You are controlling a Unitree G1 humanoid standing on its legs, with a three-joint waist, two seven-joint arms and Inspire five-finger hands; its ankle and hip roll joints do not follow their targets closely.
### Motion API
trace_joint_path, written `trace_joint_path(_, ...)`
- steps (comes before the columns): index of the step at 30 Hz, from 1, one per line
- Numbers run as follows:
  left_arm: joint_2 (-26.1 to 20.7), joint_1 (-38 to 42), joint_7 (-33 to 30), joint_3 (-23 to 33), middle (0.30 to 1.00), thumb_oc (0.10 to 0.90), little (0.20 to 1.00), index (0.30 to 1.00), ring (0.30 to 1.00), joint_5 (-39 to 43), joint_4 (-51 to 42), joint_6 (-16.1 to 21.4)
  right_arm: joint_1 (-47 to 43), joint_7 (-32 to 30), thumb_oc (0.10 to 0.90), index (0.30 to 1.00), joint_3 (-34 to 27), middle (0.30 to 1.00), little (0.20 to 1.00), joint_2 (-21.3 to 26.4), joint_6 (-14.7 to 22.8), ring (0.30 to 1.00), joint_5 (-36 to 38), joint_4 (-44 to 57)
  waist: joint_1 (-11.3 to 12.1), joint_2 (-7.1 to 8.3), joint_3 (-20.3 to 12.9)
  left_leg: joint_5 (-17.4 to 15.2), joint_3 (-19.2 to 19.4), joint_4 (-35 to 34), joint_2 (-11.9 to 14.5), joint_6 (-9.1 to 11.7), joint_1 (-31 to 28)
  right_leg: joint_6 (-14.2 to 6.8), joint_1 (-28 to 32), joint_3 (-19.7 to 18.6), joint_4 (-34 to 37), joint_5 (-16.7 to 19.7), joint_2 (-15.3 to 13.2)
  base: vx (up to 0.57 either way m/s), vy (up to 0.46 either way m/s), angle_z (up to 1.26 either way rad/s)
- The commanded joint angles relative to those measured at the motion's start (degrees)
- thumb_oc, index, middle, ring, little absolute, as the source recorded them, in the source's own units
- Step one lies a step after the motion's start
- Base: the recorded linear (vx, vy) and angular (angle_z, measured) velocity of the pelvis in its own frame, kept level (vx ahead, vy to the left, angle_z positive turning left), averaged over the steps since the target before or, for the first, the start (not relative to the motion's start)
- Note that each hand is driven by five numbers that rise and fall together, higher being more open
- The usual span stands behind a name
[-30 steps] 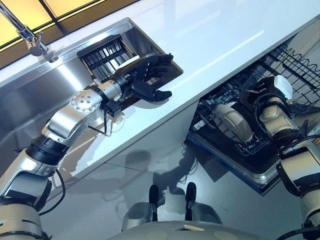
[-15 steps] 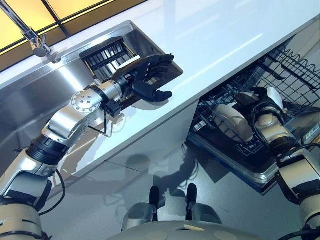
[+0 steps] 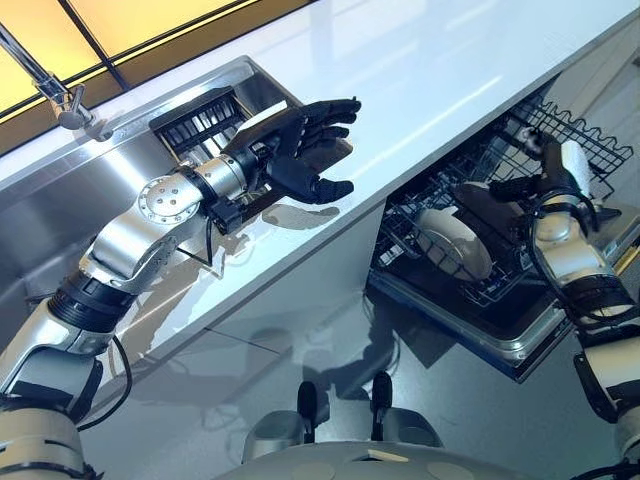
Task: Pick up plates and place into dishwasher.
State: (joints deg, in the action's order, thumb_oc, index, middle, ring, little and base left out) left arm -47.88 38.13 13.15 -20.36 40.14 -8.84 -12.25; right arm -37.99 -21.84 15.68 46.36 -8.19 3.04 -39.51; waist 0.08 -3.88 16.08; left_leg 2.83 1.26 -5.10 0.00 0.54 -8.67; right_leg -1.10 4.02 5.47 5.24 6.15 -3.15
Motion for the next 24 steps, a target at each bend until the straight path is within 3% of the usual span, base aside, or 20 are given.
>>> trace_joint_path(1,-0.3,1.4,-0.6,4.6,0.9,0.8,0.9,0.9,0.9,3.3,-2.0,7.6,-0.3,-5.7,0.8,0.9,-2.1,0.9,0.9,6.5,4.5,0.9,-4.9,7.2,-1.2,3.12,-8.0,-1.2,0.5,0.1,-0.7,0.8,0.9,-3.3,3.5,-0.2,-0.2,-1.1,-0.6,0.03,0.006,-0.1)
trace_joint_path(10,1.5,-1.5,0.8,7.1,0.9,0.8,0.9,0.9,0.9,8.3,-6.2,11.2,3.5,-5.5,0.8,0.9,-6.4,0.9,0.9,8.1,2.6,0.9,-5.8,9.0,-1.6,3.92,-9.4,-1.7,0.9,0.1,-0.4,0.7,0.4,-3.2,3.9,-0.3,-0.2,-1.5,-0.5,0.01,0.003,-0.03)
trace_joint_path(13,2.4,-1.9,1.3,6.9,0.9,0.8,0.9,0.9,0.9,8.9,-7.2,10.9,3.9,-5.2,0.8,0.9,-6.6,0.9,0.9,8.1,1.9,0.9,-6.2,8.7,-1.6,4.03,-9.7,-1.7,0.9,0.1,-0.3,0.6,0.3,-3.2,4.1,-0.3,-0.2,-1.6,-0.4,0.0,0.0,0.0)
trace_joint_path(18,4.7,-2.5,2.1,5.7,0.9,0.8,0.9,0.9,0.9,15.9,-8.1,8.7,3.9,-0.9,0.8,0.9,-4.4,0.9,0.9,7.9,-2.7,0.9,-6.0,6.0,-1.6,4.24,-10.1,-1.7,1.0,0.1,-0.2,0.6,0.0,-3.1,4.3,-0.1,-0.2,-1.6,-0.4,0.0,-0.006,-0.01)
trace_joint_path(19,5.9,-2.7,3.0,5.2,0.9,0.8,0.9,0.9,0.9,17.6,-8.0,8.3,3.8,0.1,0.756,0.862,-3.6,0.862,0.856,7.5,-3.5,0.862,-5.7,4.7,-1.6,4.28,-10.2,-1.7,1.1,0.1,-0.1,0.6,0.0,-3.1,4.3,0.1,-0.2,-1.6,-0.5,0.0,0.0,0.0)
trace_joint_path(20,6.7,-2.8,3.7,4.8,0.9,0.8,0.9,0.9,0.9,18.9,-8.1,8.0,3.6,0.9,0.416,0.571,-2.8,0.571,0.516,7.3,-4.1,0.571,-6.0,3.8,-1.5,4.33,-10.2,-1.7,1.0,0.1,-0.1,0.7,0.0,-3.1,4.4,0.2,-0.2,-1.5,-0.5,0.0,0.0,0.0)
trace_joint_path(22,8.6,-3.2,5.0,3.6,0.9,0.8,0.9,0.9,0.9,21.6,-8.9,6.8,2.7,3.0,0.103,0.302,-0.9,0.302,0.203,7.1,-5.7,0.302,-6.0,2.0,-1.5,4.43,-10.4,-1.6,0.8,0.1,-0.1,0.7,0.0,-3.0,4.4,0.3,-0.2,-1.4,-0.5,0.0,0.0,0.0)
trace_joint_path(24,10.1,-3.8,6.0,2.7,0.9,0.8,0.9,0.9,0.9,23.4,-9.8,6.1,2.4,4.8,0.1,0.3,0.3,0.3,0.2,6.6,-6.8,0.3,-6.3,1.1,-1.5,4.48,-10.4,-1.6,0.8,0.1,-0.1,0.6,0.0,-2.9,4.4,0.3,-0.2,-1.4,-0.5,0.0,0.0,0.0)
